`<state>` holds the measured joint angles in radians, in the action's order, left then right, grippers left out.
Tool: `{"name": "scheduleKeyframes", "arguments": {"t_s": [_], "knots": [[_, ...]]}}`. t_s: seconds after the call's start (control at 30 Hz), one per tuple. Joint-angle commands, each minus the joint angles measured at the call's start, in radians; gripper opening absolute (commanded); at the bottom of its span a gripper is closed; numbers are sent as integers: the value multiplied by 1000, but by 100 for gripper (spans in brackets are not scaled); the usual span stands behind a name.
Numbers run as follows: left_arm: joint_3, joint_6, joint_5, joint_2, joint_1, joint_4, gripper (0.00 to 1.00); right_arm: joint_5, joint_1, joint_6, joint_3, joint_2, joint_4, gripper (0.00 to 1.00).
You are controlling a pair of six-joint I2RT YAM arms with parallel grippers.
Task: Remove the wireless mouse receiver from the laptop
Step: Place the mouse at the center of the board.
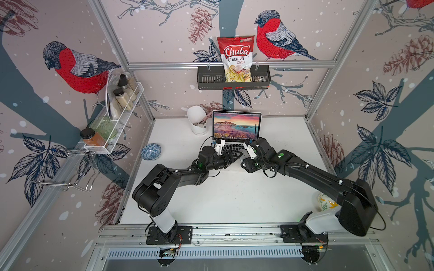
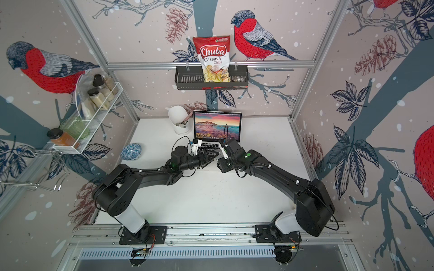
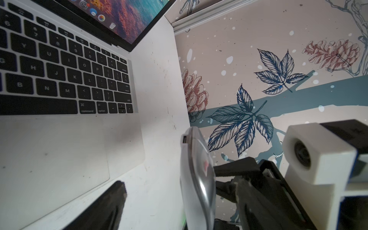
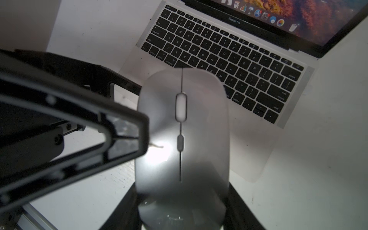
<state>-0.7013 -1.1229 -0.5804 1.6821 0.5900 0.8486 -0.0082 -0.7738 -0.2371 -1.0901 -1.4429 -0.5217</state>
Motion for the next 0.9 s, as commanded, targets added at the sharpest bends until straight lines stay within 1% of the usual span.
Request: {"name": "scheduleKeyframes", "arguments": {"t_s": [0.0, 0.07, 0.2, 0.37, 0.43, 0.5, 0.67, 0.73, 0.8, 0.83, 0.87], "knots": [[-10, -31, -22, 4, 9, 91, 87, 1, -11, 12, -15, -21, 33, 27], [-20, -22, -21, 5, 14, 76, 80, 0, -16, 13, -21, -29, 36, 27], [-31, -4, -20, 8, 22, 51, 60, 1, -21, 18, -35, -41, 39, 27], [-35, 4, -18, 6, 25, 34, 44, 1, -22, 22, -48, -47, 45, 27], [-36, 13, -14, 1, 26, 19, 36, -3, -22, 22, -50, -49, 45, 27], [-38, 24, -7, -3, 25, 2, 30, -4, -25, 19, -49, -49, 48, 27], [-47, 43, 5, -8, 27, -25, 21, -7, -34, 19, -45, -47, 48, 27], [-48, 44, 4, -8, 27, -26, 12, -6, -37, 18, -44, -46, 50, 27], [-50, 44, 4, -6, 27, -28, 3, -6, -39, 20, -44, -44, 51, 29], [-50, 46, 5, -5, 27, -29, 0, -4, -42, 21, -41, -41, 53, 33], [-50, 46, 6, -6, 28, -31, 0, -2, -44, 22, -39, -41, 56, 38]]}}
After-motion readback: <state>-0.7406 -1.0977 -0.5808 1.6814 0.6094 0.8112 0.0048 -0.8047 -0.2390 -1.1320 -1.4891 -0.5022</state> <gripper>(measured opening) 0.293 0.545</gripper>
